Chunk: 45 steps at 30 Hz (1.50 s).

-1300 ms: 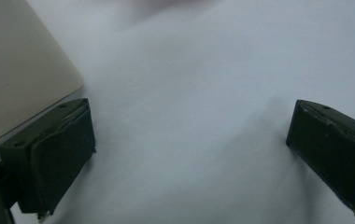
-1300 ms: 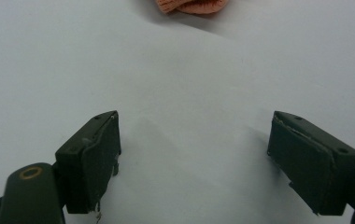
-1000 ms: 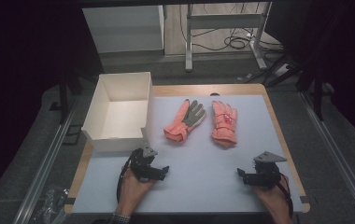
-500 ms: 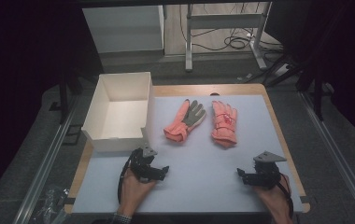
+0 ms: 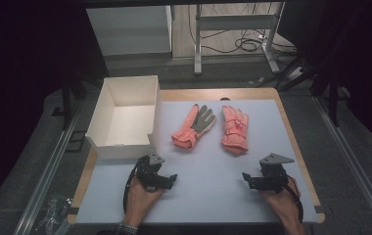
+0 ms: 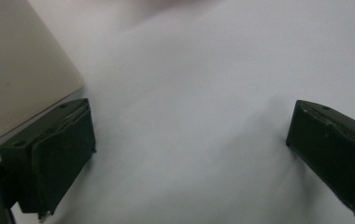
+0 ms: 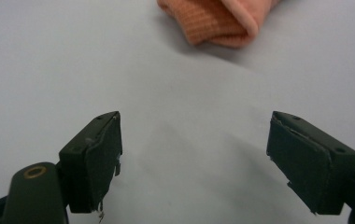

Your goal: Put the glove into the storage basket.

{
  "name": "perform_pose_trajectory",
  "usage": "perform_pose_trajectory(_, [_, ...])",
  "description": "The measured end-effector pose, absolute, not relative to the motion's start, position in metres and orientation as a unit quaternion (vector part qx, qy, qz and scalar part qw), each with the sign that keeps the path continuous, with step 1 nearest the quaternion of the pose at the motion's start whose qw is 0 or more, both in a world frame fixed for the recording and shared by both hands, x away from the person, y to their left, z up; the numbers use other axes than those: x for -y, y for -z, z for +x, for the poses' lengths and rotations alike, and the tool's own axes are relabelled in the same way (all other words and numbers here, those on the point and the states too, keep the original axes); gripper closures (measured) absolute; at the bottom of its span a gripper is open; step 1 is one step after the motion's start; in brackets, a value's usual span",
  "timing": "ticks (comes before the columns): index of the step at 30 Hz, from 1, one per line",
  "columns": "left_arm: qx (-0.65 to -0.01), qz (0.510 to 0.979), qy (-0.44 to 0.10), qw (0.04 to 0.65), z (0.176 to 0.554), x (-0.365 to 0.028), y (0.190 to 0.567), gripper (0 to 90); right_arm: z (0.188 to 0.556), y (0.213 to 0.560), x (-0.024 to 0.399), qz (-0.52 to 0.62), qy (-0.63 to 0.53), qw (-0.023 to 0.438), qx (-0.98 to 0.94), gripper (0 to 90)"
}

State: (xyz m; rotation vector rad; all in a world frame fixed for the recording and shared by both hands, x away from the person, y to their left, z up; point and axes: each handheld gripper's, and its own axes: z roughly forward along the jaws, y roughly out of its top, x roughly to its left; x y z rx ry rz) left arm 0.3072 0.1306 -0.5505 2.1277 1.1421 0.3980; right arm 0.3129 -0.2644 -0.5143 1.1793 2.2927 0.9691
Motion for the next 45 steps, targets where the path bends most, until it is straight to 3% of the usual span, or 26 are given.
perform_pose_trajectory(22, [-0.439,0.817,-0.152,0.340,0.307,-0.131,0.551,1.4,0.356,0.478,0.218,0.376,-0.363,0.177,-0.834,19.2])
perform_pose_trajectory(45, [-0.439,0.817,-0.151,0.341,0.307,-0.131,0.551,1.4,0.424,0.478,0.155,0.370,-0.376,0.152,-0.836,40.0])
